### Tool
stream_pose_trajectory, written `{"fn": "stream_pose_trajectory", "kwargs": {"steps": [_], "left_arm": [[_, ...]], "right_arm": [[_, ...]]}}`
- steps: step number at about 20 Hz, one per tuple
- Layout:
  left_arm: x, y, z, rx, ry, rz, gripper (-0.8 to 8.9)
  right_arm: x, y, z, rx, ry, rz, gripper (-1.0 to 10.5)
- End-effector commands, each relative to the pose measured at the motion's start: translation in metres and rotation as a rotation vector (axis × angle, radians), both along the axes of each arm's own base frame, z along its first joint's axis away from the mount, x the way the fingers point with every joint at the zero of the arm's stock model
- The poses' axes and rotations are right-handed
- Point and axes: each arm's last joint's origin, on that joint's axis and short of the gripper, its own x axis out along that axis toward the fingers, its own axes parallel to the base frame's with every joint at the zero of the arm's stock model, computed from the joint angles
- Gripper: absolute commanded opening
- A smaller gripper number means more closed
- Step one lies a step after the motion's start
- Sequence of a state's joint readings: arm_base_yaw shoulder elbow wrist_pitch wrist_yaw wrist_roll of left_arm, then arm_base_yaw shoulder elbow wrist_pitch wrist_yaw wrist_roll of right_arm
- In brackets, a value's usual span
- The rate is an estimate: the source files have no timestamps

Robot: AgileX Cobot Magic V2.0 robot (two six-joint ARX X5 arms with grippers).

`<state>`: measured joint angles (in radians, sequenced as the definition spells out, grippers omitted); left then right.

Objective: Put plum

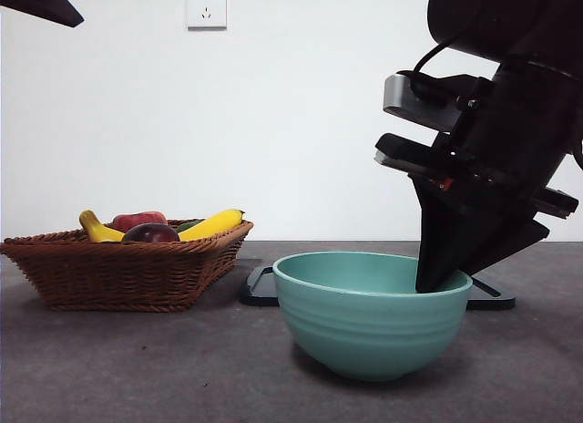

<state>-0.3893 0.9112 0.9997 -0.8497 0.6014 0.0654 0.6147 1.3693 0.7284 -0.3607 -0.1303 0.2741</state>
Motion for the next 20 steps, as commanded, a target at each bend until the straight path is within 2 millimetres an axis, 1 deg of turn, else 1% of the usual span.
{"fn": "stream_pose_trajectory", "kwargs": {"steps": [1,2,4,6,8,10,12,13,15,17,20], "left_arm": [[0.001,-0.001,0.006,-0.005,-0.025,-0.015,3.74],[0.001,-0.001,0.006,-0.006,-0.026,-0.015,3.74],[0.001,-0.001,0.006,-0.006,-0.026,-0.015,3.74],[0.001,-0.001,0.006,-0.006,-0.026,-0.015,3.74],[0.001,-0.001,0.006,-0.005,-0.025,-0.015,3.74],[0.001,-0.001,0.006,-0.006,-0.026,-0.015,3.74],[0.001,-0.001,0.006,-0.006,-0.026,-0.015,3.74],[0.001,-0.001,0.006,-0.006,-0.026,-0.015,3.74],[0.001,-0.001,0.006,-0.006,-0.026,-0.015,3.74],[0.001,-0.001,0.006,-0.005,-0.026,-0.015,3.74],[0.001,-0.001,0.006,-0.006,-0.025,-0.015,3.74]], "right_arm": [[0.000,0.004,-0.001,0.003,0.000,0.008,0.8],[0.000,0.005,-0.001,0.003,-0.001,0.010,1.4],[-0.001,0.005,-0.001,0.004,0.000,0.011,2.3],[-0.001,0.005,0.002,0.011,-0.007,0.008,2.5],[-0.002,0.003,0.011,0.020,-0.053,-0.005,2.8],[-0.004,0.000,0.032,0.045,-0.127,-0.025,2.8],[-0.010,-0.006,0.058,0.086,-0.187,-0.028,2.8],[-0.016,-0.010,0.073,0.103,-0.217,-0.022,2.8],[-0.029,-0.019,0.097,0.147,-0.249,0.004,2.8],[-0.045,-0.028,0.114,0.195,-0.256,0.046,2.8],[-0.067,-0.043,0.127,0.229,-0.256,0.071,2.8]]}}
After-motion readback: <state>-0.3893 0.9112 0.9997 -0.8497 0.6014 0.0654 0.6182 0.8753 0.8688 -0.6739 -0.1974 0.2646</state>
